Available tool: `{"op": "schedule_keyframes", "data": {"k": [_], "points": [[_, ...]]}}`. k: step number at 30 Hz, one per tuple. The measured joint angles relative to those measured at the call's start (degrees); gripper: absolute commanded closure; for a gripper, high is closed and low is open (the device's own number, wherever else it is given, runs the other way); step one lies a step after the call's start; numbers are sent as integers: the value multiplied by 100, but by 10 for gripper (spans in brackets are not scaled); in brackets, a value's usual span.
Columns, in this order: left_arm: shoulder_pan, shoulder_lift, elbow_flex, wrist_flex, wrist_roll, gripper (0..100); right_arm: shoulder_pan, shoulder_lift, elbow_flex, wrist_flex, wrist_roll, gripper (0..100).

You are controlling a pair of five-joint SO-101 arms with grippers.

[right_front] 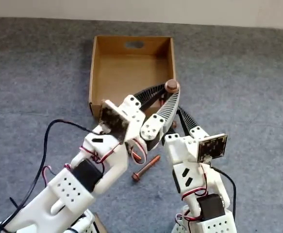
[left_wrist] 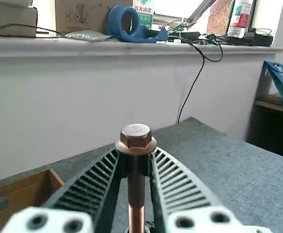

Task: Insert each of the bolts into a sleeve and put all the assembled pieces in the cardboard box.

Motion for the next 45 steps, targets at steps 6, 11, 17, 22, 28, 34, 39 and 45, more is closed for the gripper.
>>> {"op": "schedule_keyframes", "data": {"k": [6,11,17,22,28,34,39,45], "points": [[9,615,-193,0,9,993,18,0,0,0,0,992],[9,607,-202,0,9,993,18,0,0,0,0,992],[9,607,-325,255,9,993,18,0,0,0,0,992],[-9,607,-1187,1732,53,993,-9,0,0,0,0,992],[-18,624,-1662,2655,44,993,-9,0,0,0,0,992],[0,1020,-1714,2664,53,993,0,0,0,0,0,992],[9,1574,-1969,2664,53,992,26,9,70,0,0,992],[-18,1618,-2004,2910,44,811,26,9,141,0,0,992]]}}
